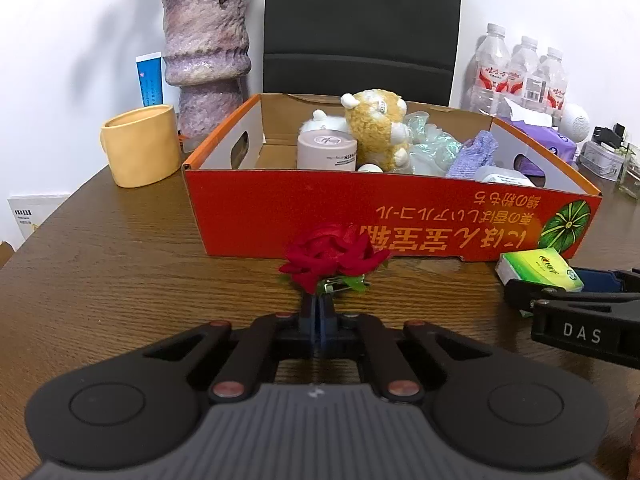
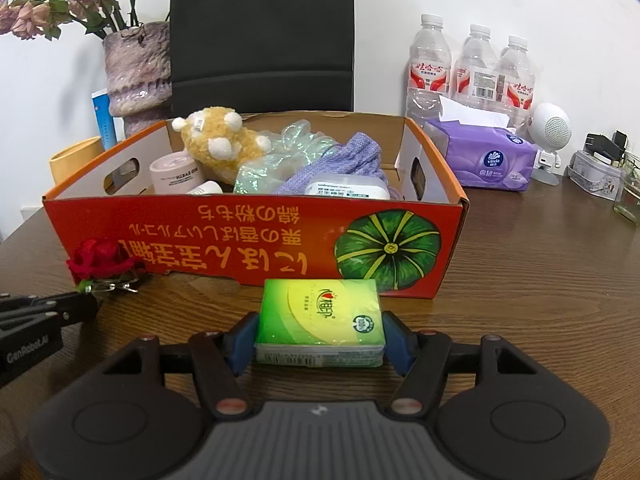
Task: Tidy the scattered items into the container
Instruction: 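Grasp the green tissue pack with the right tool while the left tool grasps the red rose, then lift the tissue pack and rose over the box with both tools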
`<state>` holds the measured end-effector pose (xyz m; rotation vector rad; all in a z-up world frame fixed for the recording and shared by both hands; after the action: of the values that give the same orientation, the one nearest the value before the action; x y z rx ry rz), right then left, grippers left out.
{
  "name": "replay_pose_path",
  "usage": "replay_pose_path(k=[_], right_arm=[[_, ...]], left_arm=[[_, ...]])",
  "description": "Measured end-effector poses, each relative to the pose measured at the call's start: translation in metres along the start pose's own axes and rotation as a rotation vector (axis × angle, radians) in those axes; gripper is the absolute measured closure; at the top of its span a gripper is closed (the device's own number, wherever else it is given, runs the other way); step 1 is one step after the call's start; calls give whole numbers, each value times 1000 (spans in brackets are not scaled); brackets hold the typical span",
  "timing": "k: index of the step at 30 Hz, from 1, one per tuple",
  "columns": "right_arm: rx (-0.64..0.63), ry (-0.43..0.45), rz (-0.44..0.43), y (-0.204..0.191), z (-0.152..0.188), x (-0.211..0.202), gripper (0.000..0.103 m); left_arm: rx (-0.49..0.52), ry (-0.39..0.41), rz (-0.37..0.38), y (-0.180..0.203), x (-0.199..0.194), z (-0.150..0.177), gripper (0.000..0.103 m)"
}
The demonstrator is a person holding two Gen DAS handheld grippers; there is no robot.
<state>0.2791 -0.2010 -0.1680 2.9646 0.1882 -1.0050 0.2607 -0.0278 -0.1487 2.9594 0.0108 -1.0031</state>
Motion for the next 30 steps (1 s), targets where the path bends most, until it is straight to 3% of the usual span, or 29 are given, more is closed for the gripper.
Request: replay_pose_path(k=[30], right_arm=[[25, 11, -28, 3, 1, -2, 40]], left_arm=[[17, 54, 111, 12, -15, 2, 102]])
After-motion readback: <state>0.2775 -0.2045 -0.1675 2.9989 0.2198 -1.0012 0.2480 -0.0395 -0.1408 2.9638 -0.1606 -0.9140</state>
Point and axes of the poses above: each gripper's, at about its wrist camera, not at the fingertips, and x roughly the way its jaws point, y to its right, z to its underside, the point moved 3 cm from there along x, roughly the way its jaws point
